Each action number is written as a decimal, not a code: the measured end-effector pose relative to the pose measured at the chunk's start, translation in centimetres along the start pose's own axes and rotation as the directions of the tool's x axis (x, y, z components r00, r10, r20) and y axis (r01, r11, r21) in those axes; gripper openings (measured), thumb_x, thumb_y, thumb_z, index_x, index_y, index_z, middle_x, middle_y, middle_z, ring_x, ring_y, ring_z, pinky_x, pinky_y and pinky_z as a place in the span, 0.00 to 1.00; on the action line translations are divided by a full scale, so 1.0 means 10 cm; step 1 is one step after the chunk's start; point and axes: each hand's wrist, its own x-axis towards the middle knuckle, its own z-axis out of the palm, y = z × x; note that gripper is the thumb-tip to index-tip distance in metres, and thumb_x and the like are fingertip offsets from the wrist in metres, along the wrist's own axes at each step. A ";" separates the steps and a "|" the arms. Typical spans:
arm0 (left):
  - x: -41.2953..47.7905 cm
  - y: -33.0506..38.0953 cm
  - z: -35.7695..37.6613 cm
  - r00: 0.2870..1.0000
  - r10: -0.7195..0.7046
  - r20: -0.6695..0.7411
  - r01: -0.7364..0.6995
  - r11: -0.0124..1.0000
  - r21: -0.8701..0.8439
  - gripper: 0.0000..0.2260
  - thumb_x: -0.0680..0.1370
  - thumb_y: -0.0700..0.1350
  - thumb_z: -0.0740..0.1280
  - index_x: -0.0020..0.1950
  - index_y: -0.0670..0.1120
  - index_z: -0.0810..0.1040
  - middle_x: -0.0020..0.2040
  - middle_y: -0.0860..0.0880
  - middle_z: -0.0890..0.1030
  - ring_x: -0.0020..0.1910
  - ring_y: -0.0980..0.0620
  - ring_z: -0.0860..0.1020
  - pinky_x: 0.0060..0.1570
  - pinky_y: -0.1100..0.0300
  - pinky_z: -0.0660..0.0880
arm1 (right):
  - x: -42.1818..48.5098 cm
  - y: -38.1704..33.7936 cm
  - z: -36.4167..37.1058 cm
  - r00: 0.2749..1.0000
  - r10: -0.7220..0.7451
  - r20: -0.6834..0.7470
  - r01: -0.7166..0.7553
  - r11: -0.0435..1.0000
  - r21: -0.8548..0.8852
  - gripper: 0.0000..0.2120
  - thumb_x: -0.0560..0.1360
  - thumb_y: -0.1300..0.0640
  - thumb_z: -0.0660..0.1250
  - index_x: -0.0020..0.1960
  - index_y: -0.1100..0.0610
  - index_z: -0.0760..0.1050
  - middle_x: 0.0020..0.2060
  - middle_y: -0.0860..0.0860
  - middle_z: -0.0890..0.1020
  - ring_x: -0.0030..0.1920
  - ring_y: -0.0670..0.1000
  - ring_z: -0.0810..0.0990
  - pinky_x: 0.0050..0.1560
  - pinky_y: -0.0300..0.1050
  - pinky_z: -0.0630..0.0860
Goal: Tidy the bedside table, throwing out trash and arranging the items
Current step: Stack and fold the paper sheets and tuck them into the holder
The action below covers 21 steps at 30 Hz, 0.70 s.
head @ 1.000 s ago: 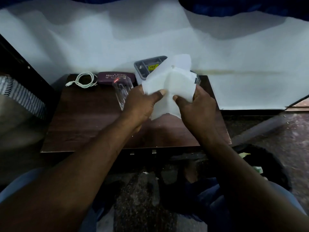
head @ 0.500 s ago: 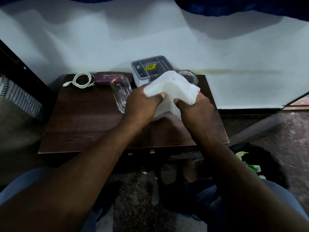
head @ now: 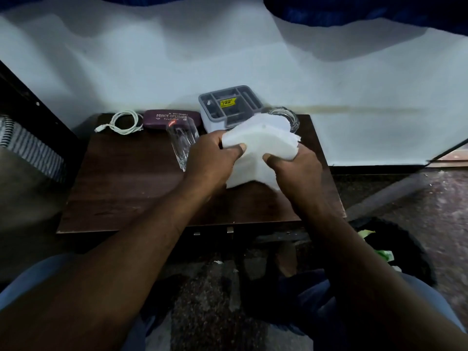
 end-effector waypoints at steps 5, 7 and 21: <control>0.03 0.01 -0.03 0.995 0.102 -0.007 -0.102 0.994 -0.039 0.08 0.76 0.53 0.74 0.54 0.57 0.83 0.49 0.59 0.85 0.48 0.59 0.83 0.51 0.53 0.82 | -0.01 0.07 -0.01 0.997 0.045 0.059 -0.044 0.999 -0.025 0.16 0.70 0.52 0.76 0.58 0.48 0.85 0.48 0.46 0.88 0.51 0.52 0.86 0.57 0.57 0.83; 0.05 0.06 -0.04 0.986 0.161 -0.030 -0.162 0.985 -0.050 0.06 0.76 0.54 0.73 0.52 0.60 0.83 0.47 0.63 0.85 0.48 0.64 0.83 0.51 0.56 0.82 | -0.02 0.05 0.00 0.998 0.023 0.054 -0.021 0.999 -0.044 0.17 0.70 0.53 0.77 0.59 0.48 0.85 0.48 0.46 0.89 0.51 0.52 0.86 0.56 0.56 0.83; 0.12 0.13 0.01 0.937 0.349 -0.023 -0.345 0.933 0.103 0.04 0.79 0.52 0.72 0.49 0.56 0.86 0.43 0.68 0.83 0.44 0.70 0.79 0.39 0.78 0.69 | -0.02 0.04 -0.03 0.998 -0.042 0.043 0.044 0.998 -0.044 0.19 0.70 0.49 0.76 0.61 0.48 0.85 0.50 0.46 0.89 0.53 0.51 0.86 0.57 0.56 0.83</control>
